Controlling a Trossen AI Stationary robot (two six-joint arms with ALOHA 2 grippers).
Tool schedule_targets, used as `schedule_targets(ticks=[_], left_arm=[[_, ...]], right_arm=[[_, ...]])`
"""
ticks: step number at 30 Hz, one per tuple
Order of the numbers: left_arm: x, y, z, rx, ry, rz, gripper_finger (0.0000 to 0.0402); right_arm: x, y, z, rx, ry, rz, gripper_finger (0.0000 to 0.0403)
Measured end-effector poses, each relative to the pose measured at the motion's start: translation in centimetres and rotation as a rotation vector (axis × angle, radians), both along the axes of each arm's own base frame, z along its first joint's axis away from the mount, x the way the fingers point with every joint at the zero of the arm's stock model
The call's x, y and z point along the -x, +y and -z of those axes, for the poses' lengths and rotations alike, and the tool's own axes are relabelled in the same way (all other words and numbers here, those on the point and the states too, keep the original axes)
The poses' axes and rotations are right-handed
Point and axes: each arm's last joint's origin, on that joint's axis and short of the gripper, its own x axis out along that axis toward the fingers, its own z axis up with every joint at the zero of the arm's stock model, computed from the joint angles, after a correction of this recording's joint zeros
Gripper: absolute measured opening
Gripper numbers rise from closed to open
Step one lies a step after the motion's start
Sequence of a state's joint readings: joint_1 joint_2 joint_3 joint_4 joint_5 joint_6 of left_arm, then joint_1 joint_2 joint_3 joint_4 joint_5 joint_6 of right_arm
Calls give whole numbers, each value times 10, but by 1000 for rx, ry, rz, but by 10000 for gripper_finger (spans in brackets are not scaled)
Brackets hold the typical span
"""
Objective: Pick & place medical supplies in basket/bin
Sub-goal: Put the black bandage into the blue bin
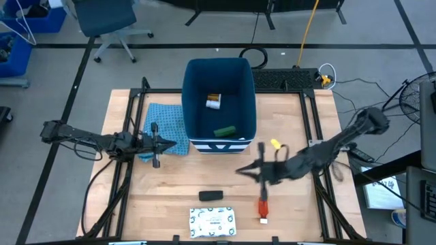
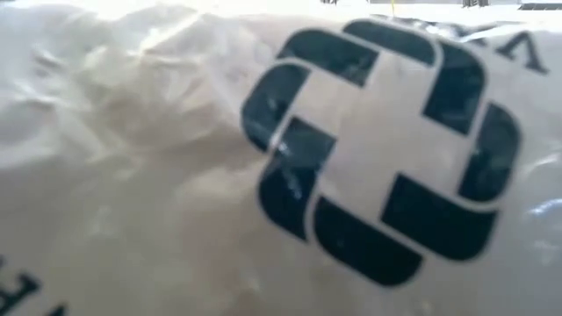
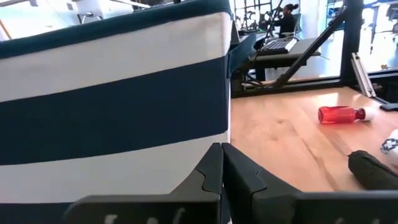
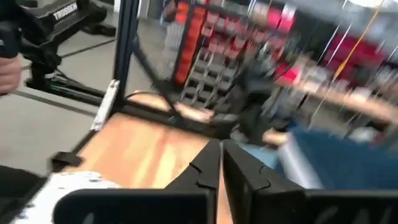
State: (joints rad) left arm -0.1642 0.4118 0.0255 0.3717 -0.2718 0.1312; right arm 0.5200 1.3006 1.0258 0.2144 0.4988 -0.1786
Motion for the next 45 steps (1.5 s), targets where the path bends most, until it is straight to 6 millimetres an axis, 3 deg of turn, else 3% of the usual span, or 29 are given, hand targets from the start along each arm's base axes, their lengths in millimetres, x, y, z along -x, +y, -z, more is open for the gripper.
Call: schedule_targets(ticks=[9,16,28,45], left_arm=[[0,0,0,75,-8,-1,35],[0,0,0,91,-10,-1,42],[0,0,0,100,-7,5,42],[0,0,1,93,4,1,42]], right_arm=[[-71,37,52,-74,204,47,122],[-99,48,100,-58,333,57,197],[-114,43,162,-57,530,37,236],[-126,34,212,-89,654,-19,249]])
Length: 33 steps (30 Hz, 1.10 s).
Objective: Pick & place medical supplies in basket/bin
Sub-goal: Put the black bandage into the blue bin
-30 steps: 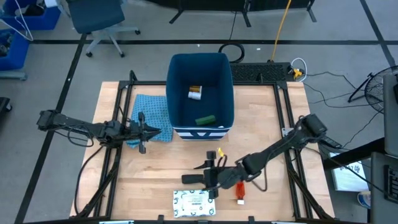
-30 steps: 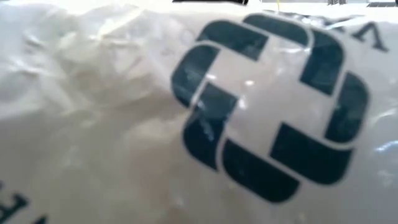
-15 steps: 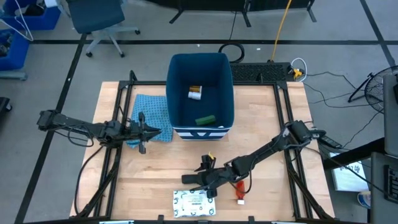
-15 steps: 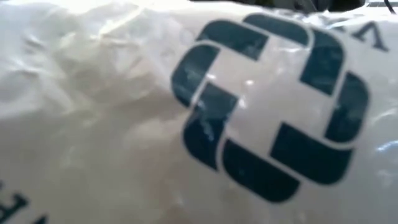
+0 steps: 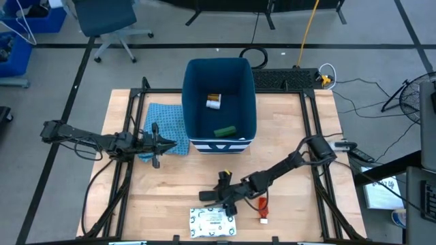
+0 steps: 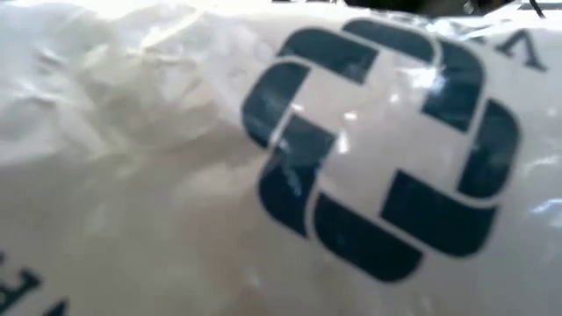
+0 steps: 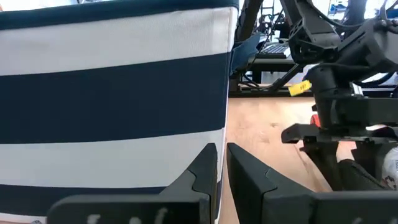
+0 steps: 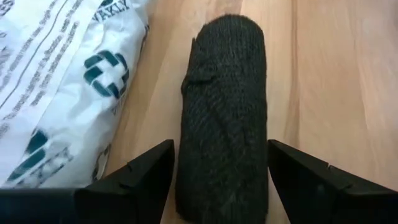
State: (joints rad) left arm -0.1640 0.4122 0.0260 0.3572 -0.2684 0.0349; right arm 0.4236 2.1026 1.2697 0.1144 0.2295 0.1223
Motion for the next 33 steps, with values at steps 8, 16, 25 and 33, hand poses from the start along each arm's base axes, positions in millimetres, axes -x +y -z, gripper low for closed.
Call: schedule_targets(ticks=[8,16,25,33], left_arm=[[0,0,2,-8,18,-2,42],[0,0,2,-6,18,-2,42],[0,0,3,7,30,-3,42],[0,0,4,10,44,-3,42]], right_arm=[[-3,1,-3,1,-34,-44,246],[-4,0,-5,-140,0,-167,191],[-11,-10,-23,-162,-87,-207,109],[4,-22,-89,-23,-194,-154,114]])
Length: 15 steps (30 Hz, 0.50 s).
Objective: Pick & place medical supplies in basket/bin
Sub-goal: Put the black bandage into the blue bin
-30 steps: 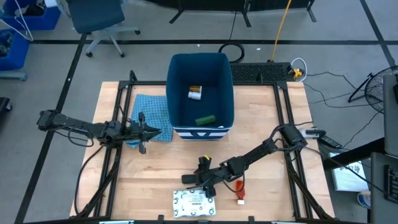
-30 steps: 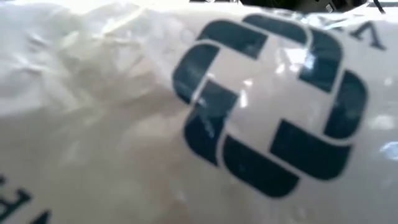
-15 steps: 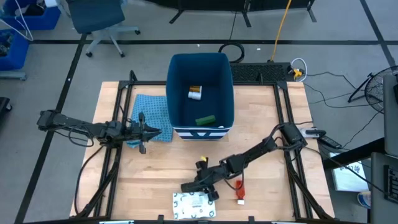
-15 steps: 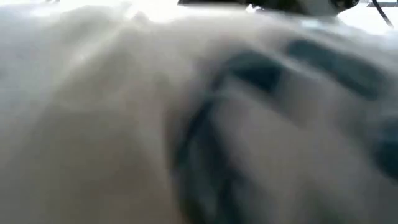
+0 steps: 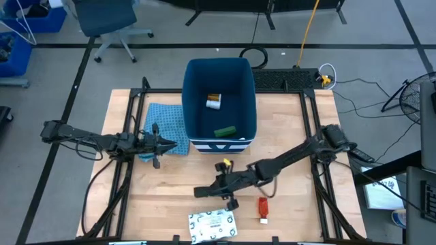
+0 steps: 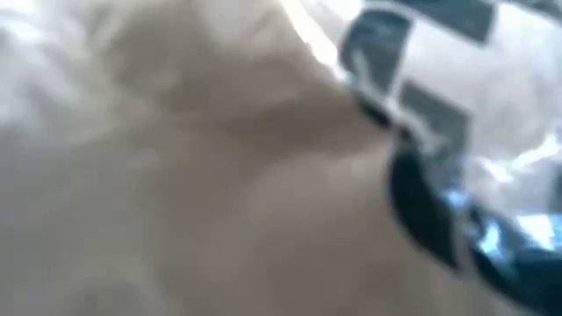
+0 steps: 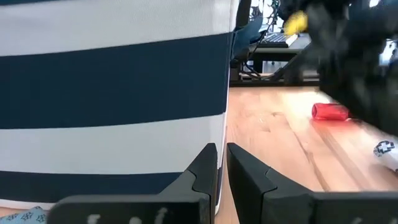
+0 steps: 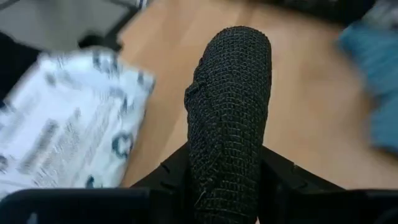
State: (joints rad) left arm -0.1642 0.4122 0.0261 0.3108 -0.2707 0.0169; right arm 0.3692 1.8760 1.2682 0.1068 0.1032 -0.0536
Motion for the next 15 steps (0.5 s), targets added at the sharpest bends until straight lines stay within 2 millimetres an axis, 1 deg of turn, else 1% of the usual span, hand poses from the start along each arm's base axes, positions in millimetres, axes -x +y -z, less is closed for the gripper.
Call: schedule_targets(ticks=[4,6,8,10,12,14,15], left_arm=[[0,0,2,-2,18,0,42],[0,0,2,-3,21,-1,42],[0,0,2,-3,22,-1,42],[0,0,2,-3,22,0,42],[0,0,2,-2,17,0,42],[0,0,1,-1,8,0,42],[0,0,0,0,2,-1,42]], right_arm=[[28,-4,-59,47,-93,0,109],[47,-8,-88,58,-148,2,106],[71,-16,-113,64,-208,7,105],[97,-28,-134,45,-277,12,106],[126,-44,-151,13,-342,36,107],[156,-59,-162,-19,-411,79,107],[170,-65,-162,-28,-435,96,106]])
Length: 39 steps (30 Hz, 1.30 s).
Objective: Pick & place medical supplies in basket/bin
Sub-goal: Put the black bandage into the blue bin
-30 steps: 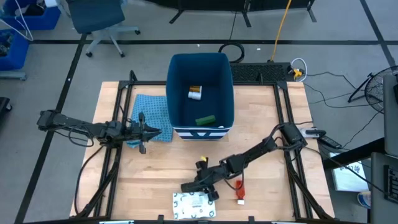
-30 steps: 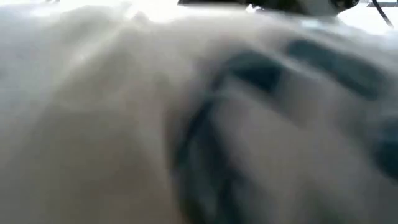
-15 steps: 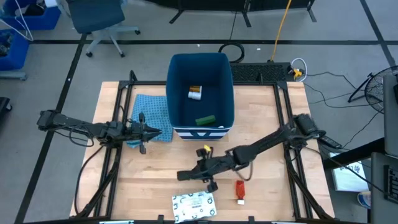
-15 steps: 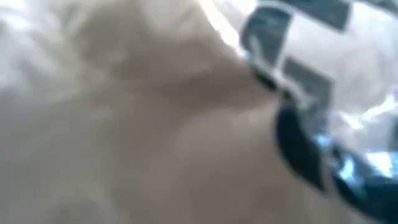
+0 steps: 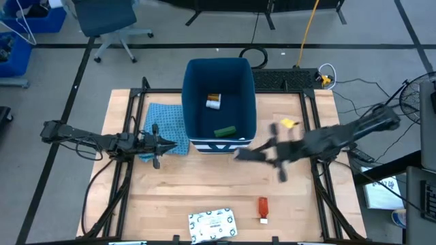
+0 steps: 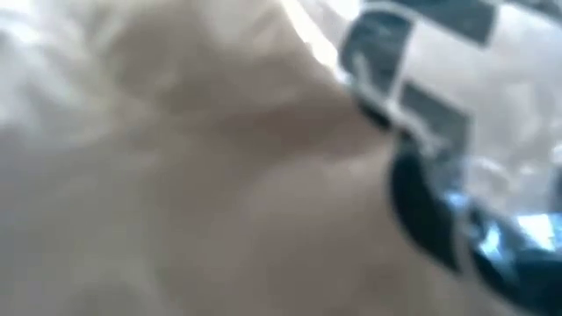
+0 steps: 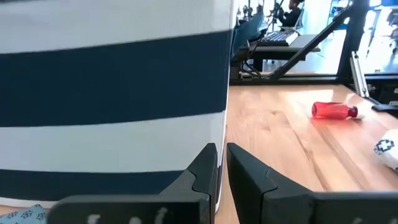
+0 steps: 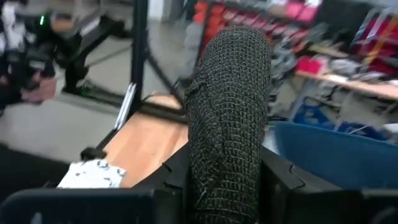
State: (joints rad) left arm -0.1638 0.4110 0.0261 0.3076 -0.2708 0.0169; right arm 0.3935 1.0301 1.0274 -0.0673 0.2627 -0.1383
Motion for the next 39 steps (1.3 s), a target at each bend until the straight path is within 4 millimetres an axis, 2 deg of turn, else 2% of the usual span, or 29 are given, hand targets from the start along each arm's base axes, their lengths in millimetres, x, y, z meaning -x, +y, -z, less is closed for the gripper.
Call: schedule_targets(ticks=[2,4,8,14,20,23,26,29,34,36,39], left_arm=[[0,0,0,0,-1,0,42],[0,0,0,0,-2,0,42],[0,0,0,-10,-2,1,42],[0,0,0,-9,-3,1,42],[0,0,0,-6,-3,1,42],[0,0,0,-6,-3,0,42],[0,0,0,-5,-3,0,42],[0,0,-1,2,-10,-1,42],[0,0,-7,-11,-70,-1,42],[0,0,-9,-20,-87,-1,42],[0,0,-9,-21,-94,-2,42]], right_arm=[[27,-12,6,-28,-34,24,101],[49,-21,20,-63,-48,28,98],[77,-33,60,-151,-130,32,100],[98,-41,111,-164,-276,25,96],[108,-46,138,-163,-335,25,97],[111,-48,142,-172,-347,69,96],[111,-51,136,-199,-372,142,96],[108,-52,119,-210,-397,179,96],[94,-59,55,-209,-432,277,96],[81,-63,24,-173,-375,332,96],[51,-73,-15,-99,-210,434,96]])
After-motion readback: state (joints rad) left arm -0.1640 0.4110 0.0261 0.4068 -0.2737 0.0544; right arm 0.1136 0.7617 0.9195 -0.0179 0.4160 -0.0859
